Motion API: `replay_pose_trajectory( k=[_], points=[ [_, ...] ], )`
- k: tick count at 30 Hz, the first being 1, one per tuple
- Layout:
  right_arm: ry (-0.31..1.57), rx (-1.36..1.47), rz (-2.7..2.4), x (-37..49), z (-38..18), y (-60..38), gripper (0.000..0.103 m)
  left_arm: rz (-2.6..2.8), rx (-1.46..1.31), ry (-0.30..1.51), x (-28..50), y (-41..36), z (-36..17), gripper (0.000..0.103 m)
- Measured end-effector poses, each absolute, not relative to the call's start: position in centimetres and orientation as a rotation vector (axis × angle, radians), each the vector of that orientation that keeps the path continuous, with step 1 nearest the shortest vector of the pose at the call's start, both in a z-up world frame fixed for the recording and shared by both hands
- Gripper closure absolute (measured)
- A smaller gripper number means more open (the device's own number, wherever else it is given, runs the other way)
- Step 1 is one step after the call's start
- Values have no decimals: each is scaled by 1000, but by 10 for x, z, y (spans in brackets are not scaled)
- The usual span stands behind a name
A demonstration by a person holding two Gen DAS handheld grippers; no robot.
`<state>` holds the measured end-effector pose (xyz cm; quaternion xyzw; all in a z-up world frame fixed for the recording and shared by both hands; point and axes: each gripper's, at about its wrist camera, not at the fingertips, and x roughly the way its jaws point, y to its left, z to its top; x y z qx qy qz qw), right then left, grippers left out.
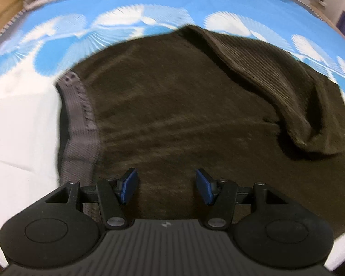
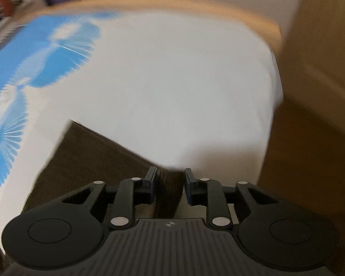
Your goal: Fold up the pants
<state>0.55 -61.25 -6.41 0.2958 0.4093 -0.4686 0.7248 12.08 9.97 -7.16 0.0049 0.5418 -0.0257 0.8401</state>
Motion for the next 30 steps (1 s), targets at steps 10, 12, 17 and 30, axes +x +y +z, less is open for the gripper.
replay_pose_trajectory(
  k=[10,12,17,30],
  points=[
    [1015,587,-613,58,-76,-576,58,-134,174,1334,110,79,-110,33],
    [1091,576,-600,64,-88,-572,58,-119,157,1333,109,79,-108,33],
    [1012,662,-622,65,-87,-581,55,-119,119,1262,112,78,-96,33],
    [870,724,-647,133,-101,-572,53,-55,79,1109,132,83,-68,33]
  ],
)
